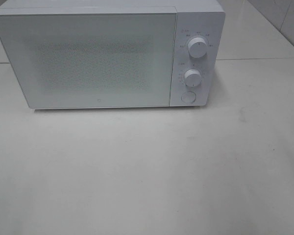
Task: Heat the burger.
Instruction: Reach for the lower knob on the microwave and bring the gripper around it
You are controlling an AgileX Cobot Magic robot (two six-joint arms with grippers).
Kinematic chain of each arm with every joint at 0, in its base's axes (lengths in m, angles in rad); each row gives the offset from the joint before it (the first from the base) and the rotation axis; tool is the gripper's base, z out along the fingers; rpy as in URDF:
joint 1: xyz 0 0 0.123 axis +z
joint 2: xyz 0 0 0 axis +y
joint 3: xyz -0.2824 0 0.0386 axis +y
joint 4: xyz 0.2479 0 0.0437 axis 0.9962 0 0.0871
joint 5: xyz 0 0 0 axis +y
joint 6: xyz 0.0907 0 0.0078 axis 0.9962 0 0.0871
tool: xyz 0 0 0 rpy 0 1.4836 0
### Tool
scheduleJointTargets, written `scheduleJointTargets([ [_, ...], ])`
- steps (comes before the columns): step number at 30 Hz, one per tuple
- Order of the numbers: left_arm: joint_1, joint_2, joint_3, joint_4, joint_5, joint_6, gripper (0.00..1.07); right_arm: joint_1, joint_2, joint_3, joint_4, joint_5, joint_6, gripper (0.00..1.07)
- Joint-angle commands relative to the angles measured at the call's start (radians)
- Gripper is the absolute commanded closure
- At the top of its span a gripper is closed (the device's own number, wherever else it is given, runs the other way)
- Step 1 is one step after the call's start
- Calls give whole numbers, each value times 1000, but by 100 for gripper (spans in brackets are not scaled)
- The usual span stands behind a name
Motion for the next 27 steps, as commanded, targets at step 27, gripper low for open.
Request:
scheduleJointTargets([
  [27,-1,-26,2,0,-14,-7,9,-1,412,194,2,-911,22,32],
])
